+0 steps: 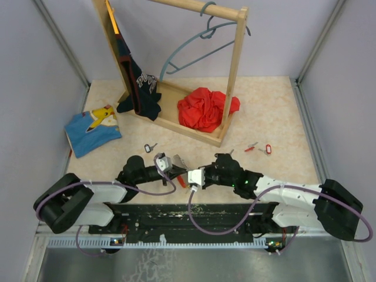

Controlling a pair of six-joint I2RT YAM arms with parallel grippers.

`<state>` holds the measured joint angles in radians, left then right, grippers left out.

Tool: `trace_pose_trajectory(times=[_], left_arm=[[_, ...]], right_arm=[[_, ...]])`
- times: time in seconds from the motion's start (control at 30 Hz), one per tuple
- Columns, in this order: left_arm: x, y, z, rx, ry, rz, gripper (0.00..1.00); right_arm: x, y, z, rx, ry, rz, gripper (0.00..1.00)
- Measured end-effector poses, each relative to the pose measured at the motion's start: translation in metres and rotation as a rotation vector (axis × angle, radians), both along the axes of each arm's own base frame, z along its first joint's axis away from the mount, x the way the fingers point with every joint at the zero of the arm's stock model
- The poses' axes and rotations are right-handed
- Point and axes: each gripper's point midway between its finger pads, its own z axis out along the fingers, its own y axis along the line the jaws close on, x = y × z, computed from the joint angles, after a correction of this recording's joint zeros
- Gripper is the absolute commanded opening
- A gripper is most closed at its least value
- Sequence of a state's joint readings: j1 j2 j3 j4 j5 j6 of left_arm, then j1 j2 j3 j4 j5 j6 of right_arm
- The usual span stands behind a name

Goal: Put the keys on the keyring

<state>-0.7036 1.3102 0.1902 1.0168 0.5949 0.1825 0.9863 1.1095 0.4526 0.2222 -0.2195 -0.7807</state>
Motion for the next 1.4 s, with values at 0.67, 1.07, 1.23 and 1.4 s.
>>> trace_pose_trajectory(times=[0.67,1.07,1.23,1.4], left_arm=[[0.002,0.007,-0.002,-0.016,0.021,0.031,0.0],[0.002,0.007,-0.002,-0.014,0.018,0.033,0.0],[0.002,0.007,-0.002,-0.013,0.018,0.033,0.0],[0.002,0.007,-0.002,-0.013,0.019,0.033,0.0]], right_arm=[[0.004,-0.006,-0.003,0.065,0.042,-0.088,0.15],[-0.001,0.009,0.016,0.224,0.169,-0.124,0.38],[0.003,0.016,0.008,0.247,0.221,-0.149,0.37],[0.007,0.021,0.009,0.281,0.231,-0.167,0.33]])
